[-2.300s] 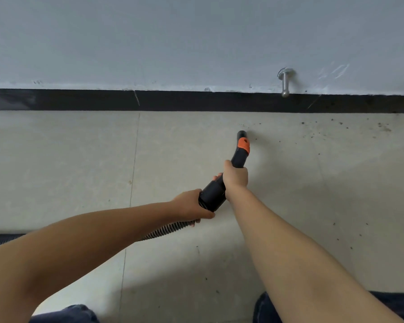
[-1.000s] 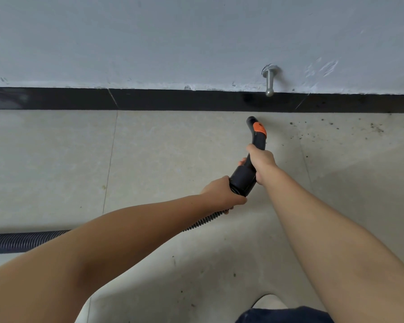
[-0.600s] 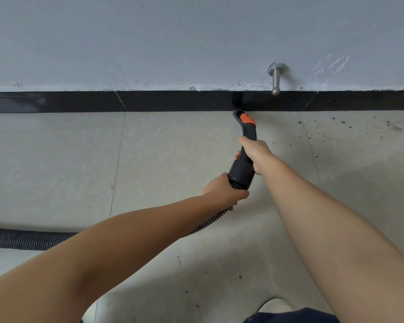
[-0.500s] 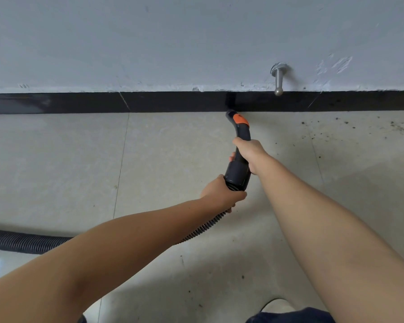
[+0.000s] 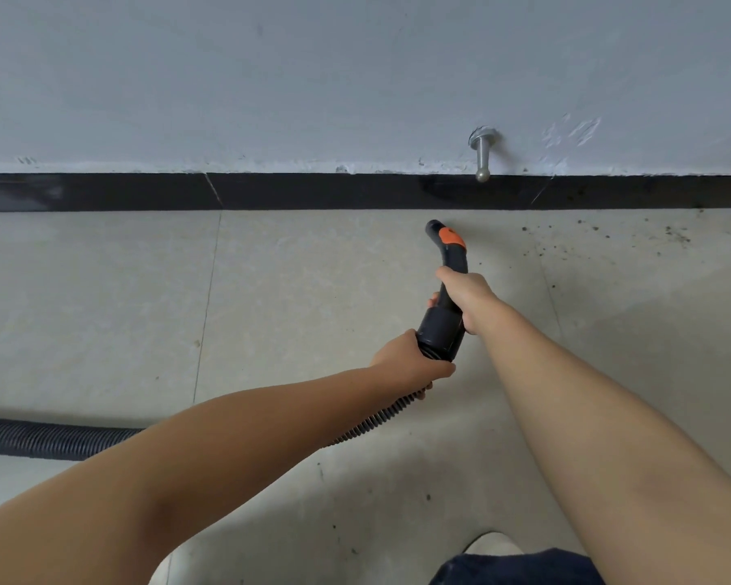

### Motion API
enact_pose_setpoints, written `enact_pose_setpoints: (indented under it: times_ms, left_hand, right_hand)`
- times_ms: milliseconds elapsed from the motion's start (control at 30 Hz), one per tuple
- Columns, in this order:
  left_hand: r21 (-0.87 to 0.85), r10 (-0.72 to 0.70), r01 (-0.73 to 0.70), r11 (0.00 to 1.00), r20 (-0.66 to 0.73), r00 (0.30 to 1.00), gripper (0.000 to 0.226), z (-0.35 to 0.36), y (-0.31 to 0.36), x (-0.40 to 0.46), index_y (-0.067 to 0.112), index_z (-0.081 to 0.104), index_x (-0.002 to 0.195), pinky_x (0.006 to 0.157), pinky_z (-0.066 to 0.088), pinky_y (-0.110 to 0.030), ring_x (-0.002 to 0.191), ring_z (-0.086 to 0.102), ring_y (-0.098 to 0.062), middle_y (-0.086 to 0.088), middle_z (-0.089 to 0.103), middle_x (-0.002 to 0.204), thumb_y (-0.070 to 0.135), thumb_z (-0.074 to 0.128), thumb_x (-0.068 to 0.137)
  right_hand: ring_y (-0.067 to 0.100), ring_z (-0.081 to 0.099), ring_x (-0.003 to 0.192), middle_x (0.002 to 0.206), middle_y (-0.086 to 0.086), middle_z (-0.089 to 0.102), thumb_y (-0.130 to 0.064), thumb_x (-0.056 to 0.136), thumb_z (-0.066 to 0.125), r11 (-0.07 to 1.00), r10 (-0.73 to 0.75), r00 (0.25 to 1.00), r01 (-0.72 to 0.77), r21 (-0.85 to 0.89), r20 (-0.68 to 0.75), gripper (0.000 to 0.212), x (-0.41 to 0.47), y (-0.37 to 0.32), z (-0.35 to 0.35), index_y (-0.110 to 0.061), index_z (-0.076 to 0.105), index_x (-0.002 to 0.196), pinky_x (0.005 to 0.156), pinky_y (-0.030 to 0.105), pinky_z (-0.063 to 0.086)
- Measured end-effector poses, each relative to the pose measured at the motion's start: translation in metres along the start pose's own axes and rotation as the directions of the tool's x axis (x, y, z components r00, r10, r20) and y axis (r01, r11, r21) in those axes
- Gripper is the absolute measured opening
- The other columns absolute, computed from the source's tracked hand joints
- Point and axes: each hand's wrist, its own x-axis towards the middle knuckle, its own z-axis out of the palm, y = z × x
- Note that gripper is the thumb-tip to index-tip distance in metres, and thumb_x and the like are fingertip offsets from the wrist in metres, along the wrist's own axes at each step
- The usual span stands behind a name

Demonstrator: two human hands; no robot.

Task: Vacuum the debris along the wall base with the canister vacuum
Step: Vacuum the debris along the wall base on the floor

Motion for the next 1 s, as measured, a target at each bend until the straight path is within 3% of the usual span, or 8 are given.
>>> enact_pose_setpoints:
  times_ms: [267, 533, 767, 1000]
  left_hand:
    - [-0.109, -0.043, 0.036, 0.993, -0.058, 0.997, 0.037, -0.016, -0.024, -0.021, 0.014, 0.048, 0.107, 0.067, 0.057, -0.033, 0.054, 0.060, -0.017, -0.004, 0.063, 0.074, 0.025, 0.069, 0.079]
    - [0.043, -0.015, 0.010, 0.999, 0.126, 0.992, 0.029, -0.042, -0.034, -0.039, 0.015, 0.048, 0.099, 0.049, 0.049, -0.024, 0.052, 0.058, -0.017, -0.006, 0.061, 0.073, 0.023, 0.069, 0.082]
    - [0.126, 0.002, -0.043, 0.991, 0.306, 0.952, 0.033, -0.012, -0.032, -0.037, 0.014, 0.048, 0.107, 0.057, 0.053, -0.027, 0.056, 0.058, -0.018, -0.005, 0.061, 0.072, 0.021, 0.069, 0.082]
    - [0.095, 0.007, -0.033, 0.995, 0.259, 0.966, 0.035, 0.012, -0.020, -0.017, 0.015, 0.049, 0.107, 0.065, 0.057, -0.032, 0.061, 0.060, -0.020, -0.006, 0.062, 0.075, 0.022, 0.070, 0.080]
  right_hand:
    - [0.019, 0.057, 0.053, 0.069, 0.009, 0.057, -0.017, 0.092, 0.054, 0.996, -0.024, 0.992, 0.035, -0.087, 0.121, 0.012, -0.021, 0.002, 0.038, -0.011, 0.046, 0.087, 0.052, 0.027, 0.050]
    - [0.019, 0.057, 0.051, 0.066, 0.008, 0.056, -0.018, 0.093, 0.052, 0.994, 0.002, 0.998, 0.006, 0.111, -0.065, 0.014, -0.047, 0.030, 0.039, -0.008, 0.046, 0.099, 0.053, 0.027, 0.050]
    - [0.020, 0.057, 0.049, 0.066, 0.008, 0.057, -0.018, 0.090, 0.053, 0.967, 0.089, 0.966, -0.026, 0.252, -0.242, 0.019, -0.050, 0.065, -0.003, -0.008, 0.048, 0.105, 0.052, 0.026, 0.049]
    - [0.020, 0.055, 0.050, 0.066, 0.009, 0.055, -0.018, 0.091, 0.053, 0.971, 0.074, 0.971, -0.018, 0.239, -0.227, 0.016, -0.029, 0.056, -0.026, -0.007, 0.047, 0.101, 0.051, 0.027, 0.048]
